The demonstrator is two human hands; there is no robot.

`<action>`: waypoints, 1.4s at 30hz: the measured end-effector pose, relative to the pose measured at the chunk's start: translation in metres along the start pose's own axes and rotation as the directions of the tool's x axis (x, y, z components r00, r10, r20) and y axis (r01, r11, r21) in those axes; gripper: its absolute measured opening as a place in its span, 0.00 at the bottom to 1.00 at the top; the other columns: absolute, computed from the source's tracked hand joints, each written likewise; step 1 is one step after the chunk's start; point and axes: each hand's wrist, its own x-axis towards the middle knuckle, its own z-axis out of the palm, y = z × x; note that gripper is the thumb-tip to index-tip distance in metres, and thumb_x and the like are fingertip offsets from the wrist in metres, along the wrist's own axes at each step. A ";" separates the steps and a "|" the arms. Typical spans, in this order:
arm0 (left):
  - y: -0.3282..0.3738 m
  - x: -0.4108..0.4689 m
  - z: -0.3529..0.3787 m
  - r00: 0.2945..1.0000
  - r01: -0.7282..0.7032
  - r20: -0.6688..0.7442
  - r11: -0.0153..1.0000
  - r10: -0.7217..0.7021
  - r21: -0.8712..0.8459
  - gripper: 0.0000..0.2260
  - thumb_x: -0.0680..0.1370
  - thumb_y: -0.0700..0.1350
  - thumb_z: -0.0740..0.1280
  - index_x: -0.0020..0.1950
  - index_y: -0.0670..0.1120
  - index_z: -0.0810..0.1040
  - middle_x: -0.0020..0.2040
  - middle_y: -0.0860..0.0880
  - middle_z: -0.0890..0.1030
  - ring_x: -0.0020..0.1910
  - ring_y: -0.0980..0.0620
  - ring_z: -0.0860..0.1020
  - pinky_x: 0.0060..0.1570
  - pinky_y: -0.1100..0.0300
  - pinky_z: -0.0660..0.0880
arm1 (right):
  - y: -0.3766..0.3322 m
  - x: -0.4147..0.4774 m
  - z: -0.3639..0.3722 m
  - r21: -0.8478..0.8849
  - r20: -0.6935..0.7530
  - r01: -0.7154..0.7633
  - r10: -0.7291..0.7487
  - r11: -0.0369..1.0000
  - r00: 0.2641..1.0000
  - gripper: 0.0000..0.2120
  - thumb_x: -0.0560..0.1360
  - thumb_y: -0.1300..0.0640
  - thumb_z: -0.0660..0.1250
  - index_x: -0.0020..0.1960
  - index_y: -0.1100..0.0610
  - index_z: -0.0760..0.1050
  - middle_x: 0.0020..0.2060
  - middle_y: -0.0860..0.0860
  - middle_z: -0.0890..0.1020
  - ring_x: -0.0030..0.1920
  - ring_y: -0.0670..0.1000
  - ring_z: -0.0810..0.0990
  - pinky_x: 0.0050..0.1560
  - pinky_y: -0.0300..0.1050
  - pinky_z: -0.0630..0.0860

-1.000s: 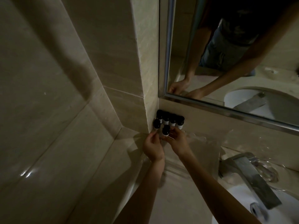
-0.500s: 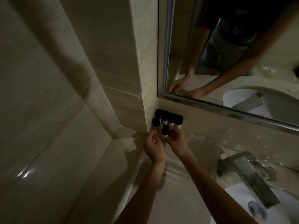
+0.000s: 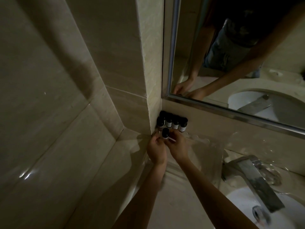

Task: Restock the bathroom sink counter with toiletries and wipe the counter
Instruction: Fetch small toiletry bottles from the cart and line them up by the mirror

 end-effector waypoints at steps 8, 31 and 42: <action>-0.027 -0.033 -0.026 0.995 0.102 0.009 0.976 -0.102 -0.195 0.15 0.78 0.34 0.63 0.59 0.48 0.80 0.54 0.51 0.82 0.53 0.52 0.81 0.57 0.50 0.78 | 0.002 -0.022 0.000 0.001 -0.174 0.007 -0.006 1.000 0.985 0.10 0.71 0.60 0.73 0.52 0.56 0.81 0.45 0.44 0.82 0.47 0.40 0.81 0.45 0.29 0.76; -0.011 -0.021 -0.008 0.997 -0.006 -0.074 0.976 -0.010 -0.216 0.15 0.75 0.29 0.63 0.59 0.41 0.81 0.55 0.46 0.83 0.56 0.52 0.80 0.59 0.53 0.77 | -0.003 -0.002 0.016 0.072 -0.151 -0.032 0.043 0.997 0.988 0.03 0.73 0.64 0.71 0.44 0.57 0.79 0.40 0.44 0.83 0.41 0.43 0.82 0.41 0.32 0.77; -0.013 -0.016 -0.007 0.996 -0.005 -0.089 0.986 -0.010 -0.167 0.17 0.76 0.30 0.63 0.62 0.42 0.79 0.53 0.53 0.81 0.50 0.61 0.78 0.55 0.61 0.75 | 0.001 0.004 0.016 0.010 -0.134 -0.023 0.024 1.000 0.991 0.03 0.72 0.62 0.72 0.43 0.55 0.80 0.38 0.45 0.83 0.40 0.44 0.81 0.42 0.36 0.77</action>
